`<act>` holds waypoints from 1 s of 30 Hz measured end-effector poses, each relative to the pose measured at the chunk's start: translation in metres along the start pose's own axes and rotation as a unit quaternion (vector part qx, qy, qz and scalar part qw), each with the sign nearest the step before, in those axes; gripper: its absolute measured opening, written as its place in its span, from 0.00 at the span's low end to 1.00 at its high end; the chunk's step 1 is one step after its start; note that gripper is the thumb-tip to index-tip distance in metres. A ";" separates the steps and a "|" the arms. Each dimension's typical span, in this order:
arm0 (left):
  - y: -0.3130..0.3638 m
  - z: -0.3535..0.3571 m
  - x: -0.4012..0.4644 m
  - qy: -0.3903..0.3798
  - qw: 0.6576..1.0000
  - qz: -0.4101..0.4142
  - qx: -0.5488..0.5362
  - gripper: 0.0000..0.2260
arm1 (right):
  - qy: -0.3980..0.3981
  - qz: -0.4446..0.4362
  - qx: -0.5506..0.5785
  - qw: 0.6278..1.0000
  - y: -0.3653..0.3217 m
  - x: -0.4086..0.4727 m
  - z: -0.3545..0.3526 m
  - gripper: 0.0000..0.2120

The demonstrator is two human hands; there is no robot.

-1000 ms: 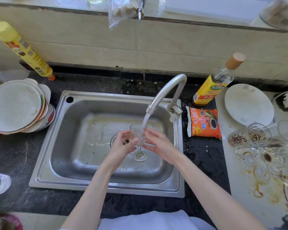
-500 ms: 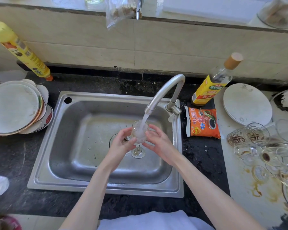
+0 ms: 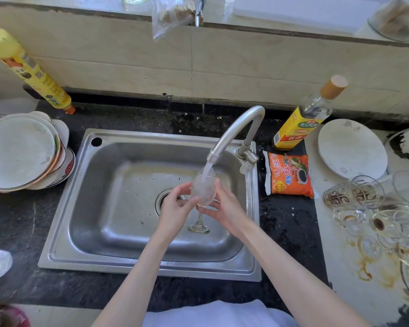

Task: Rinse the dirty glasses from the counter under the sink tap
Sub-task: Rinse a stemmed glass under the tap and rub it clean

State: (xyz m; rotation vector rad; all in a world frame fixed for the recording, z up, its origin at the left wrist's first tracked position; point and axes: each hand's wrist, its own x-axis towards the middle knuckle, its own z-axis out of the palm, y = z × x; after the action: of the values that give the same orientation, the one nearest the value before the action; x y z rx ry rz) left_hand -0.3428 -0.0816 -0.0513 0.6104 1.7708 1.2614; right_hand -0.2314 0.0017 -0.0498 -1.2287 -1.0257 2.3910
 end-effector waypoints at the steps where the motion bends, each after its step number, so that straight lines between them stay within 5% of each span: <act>1: -0.001 0.001 0.000 -0.003 1.000 0.002 0.009 0.15 | -0.009 0.007 -0.005 1.000 0.000 0.000 0.000 0.20; 7: -0.006 0.002 0.001 -0.011 0.999 0.018 0.035 0.19 | -0.004 0.046 0.039 0.998 -0.002 0.002 0.004 0.21; 17: 0.002 -0.004 0.013 0.015 0.995 0.047 0.085 0.23 | -0.045 0.029 0.088 0.995 -0.014 0.009 0.013 0.09; 22: 0.000 0.001 0.013 -0.009 0.995 0.025 0.098 0.22 | 0.023 -0.008 -0.100 0.995 -0.012 0.009 0.018 0.27; 25: -0.004 0.007 0.009 -0.057 0.995 -0.006 0.086 0.33 | 0.021 0.017 -0.142 0.990 -0.008 0.006 0.013 0.39; 30: 0.002 0.013 0.005 -0.083 0.995 -0.021 0.057 0.26 | 0.021 0.019 -0.142 0.989 -0.002 0.006 0.004 0.34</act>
State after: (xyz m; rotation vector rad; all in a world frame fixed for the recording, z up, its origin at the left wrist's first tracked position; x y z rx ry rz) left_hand -0.3341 -0.0707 -0.0529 0.7178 1.7155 1.0545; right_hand -0.2382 0.0042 -0.0503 -1.3962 -1.3787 2.2920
